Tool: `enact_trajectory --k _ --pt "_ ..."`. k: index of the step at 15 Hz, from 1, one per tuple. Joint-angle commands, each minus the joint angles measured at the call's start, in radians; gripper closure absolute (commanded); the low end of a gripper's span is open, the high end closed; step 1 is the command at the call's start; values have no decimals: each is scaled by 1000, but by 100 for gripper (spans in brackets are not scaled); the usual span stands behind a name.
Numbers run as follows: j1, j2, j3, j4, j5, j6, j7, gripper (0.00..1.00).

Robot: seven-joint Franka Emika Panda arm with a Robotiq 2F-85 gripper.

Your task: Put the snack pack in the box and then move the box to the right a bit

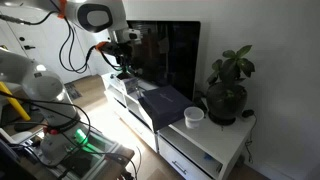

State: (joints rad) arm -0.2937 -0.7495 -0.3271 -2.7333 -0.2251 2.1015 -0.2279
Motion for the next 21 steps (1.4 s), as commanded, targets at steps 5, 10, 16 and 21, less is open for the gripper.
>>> enact_trajectory --k 5,10,16,21 --pt "-6 2 6 1 5 -1 -4 0" --pt "158 97 123 -16 52 37 9 0" --pt "371 316 330 7 35 235 35 0" --pt "375 363 383 3 28 325 67 0"
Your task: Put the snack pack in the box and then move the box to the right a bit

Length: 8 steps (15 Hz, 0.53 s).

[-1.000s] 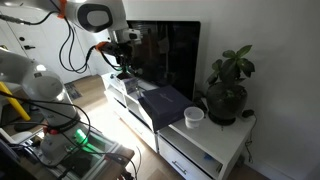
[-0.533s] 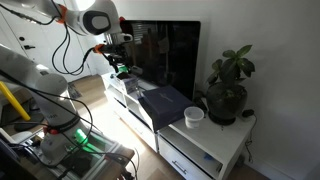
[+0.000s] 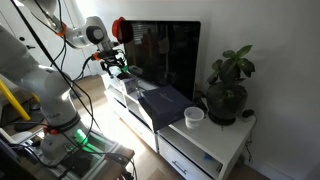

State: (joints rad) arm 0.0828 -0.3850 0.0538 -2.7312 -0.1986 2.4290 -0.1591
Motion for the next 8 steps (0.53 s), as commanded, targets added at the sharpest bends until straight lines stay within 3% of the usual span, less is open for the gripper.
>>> enact_trajectory --k 1,8 --pt "-2 14 3 9 1 2 -1 0" --pt "-3 23 2 20 -2 2 -1 0"
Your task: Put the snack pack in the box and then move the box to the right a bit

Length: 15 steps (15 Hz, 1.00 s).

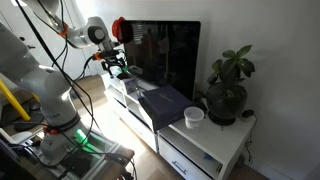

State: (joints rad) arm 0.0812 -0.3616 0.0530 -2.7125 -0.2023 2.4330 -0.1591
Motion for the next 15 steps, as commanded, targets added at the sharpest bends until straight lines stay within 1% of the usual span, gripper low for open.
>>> enact_trajectory --k 1,2,3,6,7,10,13,15 --pt "-2 -1 2 1 2 -2 -1 0" --pt "-10 64 7 25 -20 34 0 0" --pt "-14 103 13 36 -37 60 4 0" --pt "-36 235 39 67 -163 235 19 0" --pt "-51 279 48 82 -222 296 40 0" --pt "-68 408 37 149 -357 416 83 0" --pt "-65 537 7 249 -421 472 95 0" --pt "-64 622 5 313 -386 492 62 0"
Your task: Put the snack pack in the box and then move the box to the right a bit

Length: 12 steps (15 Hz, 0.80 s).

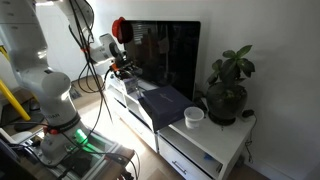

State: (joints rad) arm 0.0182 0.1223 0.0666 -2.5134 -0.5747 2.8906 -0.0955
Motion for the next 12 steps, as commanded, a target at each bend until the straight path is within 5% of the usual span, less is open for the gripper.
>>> enact_trajectory --k 1,9,12 --pt "-4 179 -3 144 10 41 -17 0" --pt "-88 445 121 329 271 76 -285 0" --pt "-97 488 125 382 279 62 -327 0"
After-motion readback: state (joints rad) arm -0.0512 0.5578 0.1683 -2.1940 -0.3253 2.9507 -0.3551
